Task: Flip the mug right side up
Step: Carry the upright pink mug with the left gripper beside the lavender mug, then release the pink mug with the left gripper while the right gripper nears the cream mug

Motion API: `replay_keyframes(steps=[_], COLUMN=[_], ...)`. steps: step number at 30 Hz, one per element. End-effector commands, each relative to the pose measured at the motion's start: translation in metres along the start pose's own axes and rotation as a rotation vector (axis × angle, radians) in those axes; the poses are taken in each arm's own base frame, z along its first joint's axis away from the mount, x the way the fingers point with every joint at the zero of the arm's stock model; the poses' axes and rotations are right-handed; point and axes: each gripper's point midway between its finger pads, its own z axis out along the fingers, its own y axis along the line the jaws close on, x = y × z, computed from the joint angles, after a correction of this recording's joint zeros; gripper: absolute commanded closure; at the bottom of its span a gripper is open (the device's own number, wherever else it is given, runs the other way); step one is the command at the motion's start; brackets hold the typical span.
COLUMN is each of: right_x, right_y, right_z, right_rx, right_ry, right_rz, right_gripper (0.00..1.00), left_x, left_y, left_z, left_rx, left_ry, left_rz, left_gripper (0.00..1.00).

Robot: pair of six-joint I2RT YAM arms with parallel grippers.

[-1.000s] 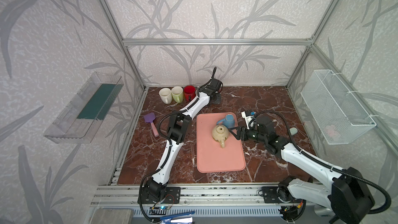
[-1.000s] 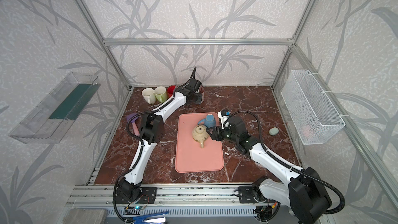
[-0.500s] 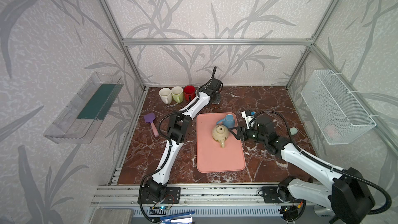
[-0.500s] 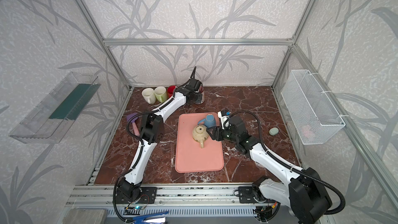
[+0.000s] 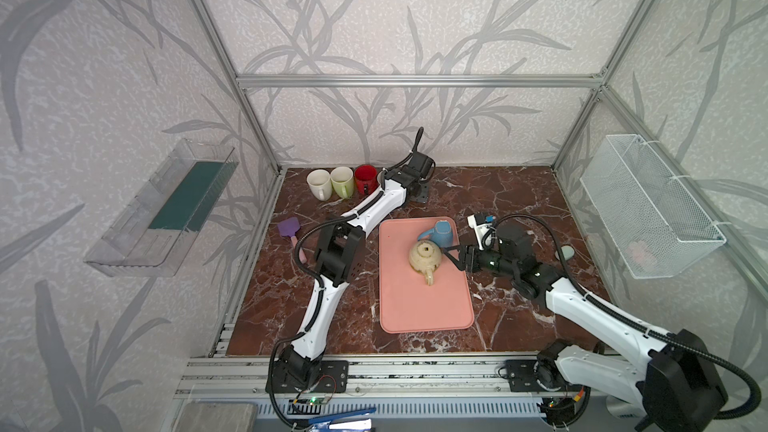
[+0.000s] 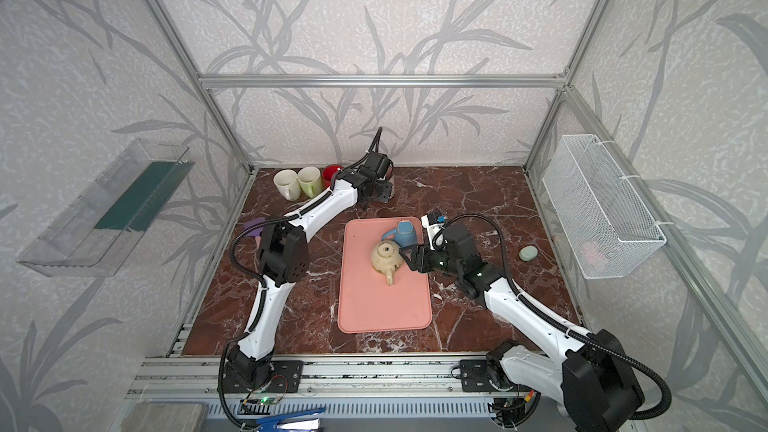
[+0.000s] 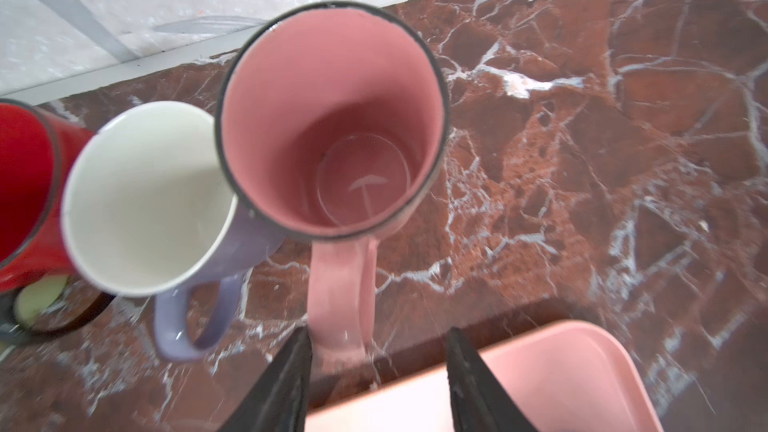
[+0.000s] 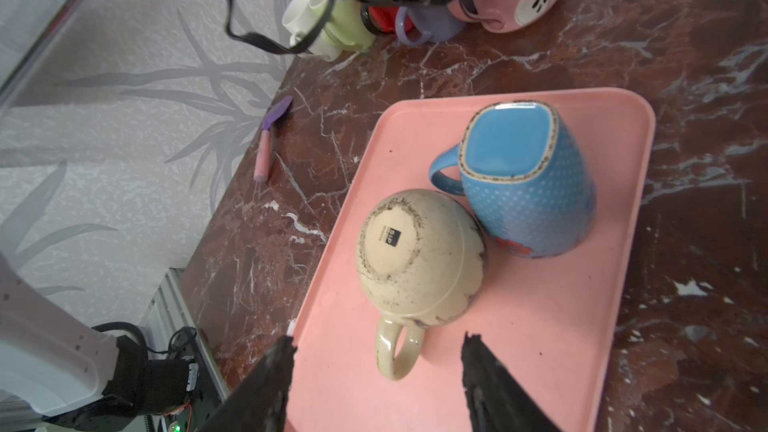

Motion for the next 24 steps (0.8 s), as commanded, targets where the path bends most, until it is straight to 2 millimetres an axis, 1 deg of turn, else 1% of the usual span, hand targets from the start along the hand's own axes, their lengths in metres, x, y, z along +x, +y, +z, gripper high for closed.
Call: replay_keyframes(steps=[1, 3, 5, 7, 10, 13, 17, 21, 24], right_x=[-0.008, -0.009, -0.006, -0.001, 0.009, 0.018, 0.034, 0.048, 0.056], right_y=[0.002, -0.001, -0.001, -0.002, 0.0, 0.002, 0.005, 0.004, 0.003], right_z=[-0.006, -0.005, -0.004, -0.003, -0.002, -0.004, 0.0, 0.007, 0.013], right_rx=[0.07, 0.101, 0.132, 0.189, 0.242, 0.294, 0.355, 0.401, 0.417], right_ry=[0.01, 0.019, 0.042, 0.081, 0.131, 0.173, 0.236, 0.298, 0.331], right_rz=[-0.055, -0.043, -0.048, -0.086, -0.136, -0.184, -0.258, -0.3, -0.296], right_gripper=[0.36, 0.36, 0.37, 0.37, 0.37, 0.37, 0.37, 0.39, 0.43], left_x=[-0.022, -0.022, -0.021, -0.018, -0.011, -0.003, 0.016, 0.037, 0.049], left_y=[0.002, 0.002, 0.004, 0.006, 0.012, 0.019, 0.03, 0.04, 0.041], left_z=[-0.046, -0.063, -0.079, -0.097, -0.12, -0.143, -0.168, -0.188, -0.2], left_rx=[0.0, 0.001, -0.002, 0.004, 0.011, 0.025, 0.038, 0.039, 0.063], left_ry=[-0.09, -0.113, -0.131, -0.15, -0.181, -0.213, -0.241, -0.256, -0.28], left_rz=[-0.009, -0.011, -0.016, -0.031, -0.058, -0.096, -0.13, -0.154, -0.189], left_gripper=[0.47, 0.45, 0.41, 0.3, 0.24, 0.21, 0.16, 0.16, 0.16])
